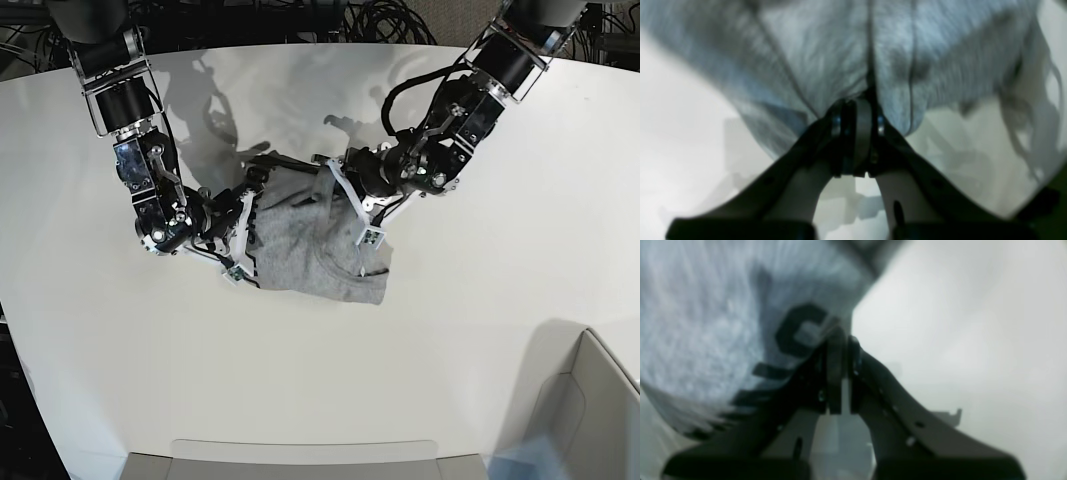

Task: Fold the T-shirt properly
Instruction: 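Grasp the folded bundle with both grippers and lift it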

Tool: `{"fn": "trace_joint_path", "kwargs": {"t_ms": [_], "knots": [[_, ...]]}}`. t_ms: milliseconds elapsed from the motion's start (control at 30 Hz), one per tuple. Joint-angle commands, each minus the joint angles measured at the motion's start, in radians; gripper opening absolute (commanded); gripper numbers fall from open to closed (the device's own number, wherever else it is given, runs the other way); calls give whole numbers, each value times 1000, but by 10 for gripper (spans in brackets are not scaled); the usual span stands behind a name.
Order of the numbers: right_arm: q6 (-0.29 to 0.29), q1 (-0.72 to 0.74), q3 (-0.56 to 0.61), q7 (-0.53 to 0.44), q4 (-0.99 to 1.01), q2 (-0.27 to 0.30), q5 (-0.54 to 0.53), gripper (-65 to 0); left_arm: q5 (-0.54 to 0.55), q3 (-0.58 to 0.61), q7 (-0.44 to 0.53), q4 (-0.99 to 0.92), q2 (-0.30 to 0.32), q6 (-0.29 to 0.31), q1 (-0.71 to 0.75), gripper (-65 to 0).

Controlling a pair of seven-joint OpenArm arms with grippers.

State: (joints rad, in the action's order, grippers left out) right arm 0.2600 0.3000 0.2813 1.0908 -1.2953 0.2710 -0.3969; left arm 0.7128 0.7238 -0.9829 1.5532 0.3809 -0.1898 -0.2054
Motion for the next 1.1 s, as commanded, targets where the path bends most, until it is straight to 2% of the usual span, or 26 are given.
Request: {"fn": "trace_joint_path", "kwargs": {"t_ms": [0,67,200,267,400,467,600,767,833,900,1067], "knots": [[3,6,22,1,-14,7,-6,-622,-34,-8,-6,-13,26,-23,-12,-650],[3,-26,59,22,-43,6,-7,-622,-34,-28,28,-61,51,-23,-30,-650],[3,-101,164,99,-194,-2,-10,-622,-34,-194,72,-161,56,-17,-45,-650],[3,-130,206,122,-278,-2,-12,-622,-32,-243,98,-173,34,-15,-65,-650],[-5,-172,204,154,-413,-2,-6,-622,-32,-263,111,-178,-13,-20,-157,-650],[-5,-187,154,188,-470,1,-4,-622,-32,-264,112,-176,-16,-23,-196,-650],[-5,-201,-47,202,-544,-11,-4,-622,-29,-264,112,-162,-16,-24,-245,-650],[-5,-126,-314,202,-539,-86,-4,-622,-32,-255,100,-40,-12,-24,-242,-650],[-5,-81,-311,202,-507,-94,10,-622,-32,-261,88,23,-9,-20,-194,-650],[-5,-34,-279,196,-430,-100,49,-622,-32,-254,35,88,-9,-18,-157,-650],[-5,5,-213,73,-257,-157,172,-622,-32,-251,-81,207,-10,-15,-47,-650]]}}
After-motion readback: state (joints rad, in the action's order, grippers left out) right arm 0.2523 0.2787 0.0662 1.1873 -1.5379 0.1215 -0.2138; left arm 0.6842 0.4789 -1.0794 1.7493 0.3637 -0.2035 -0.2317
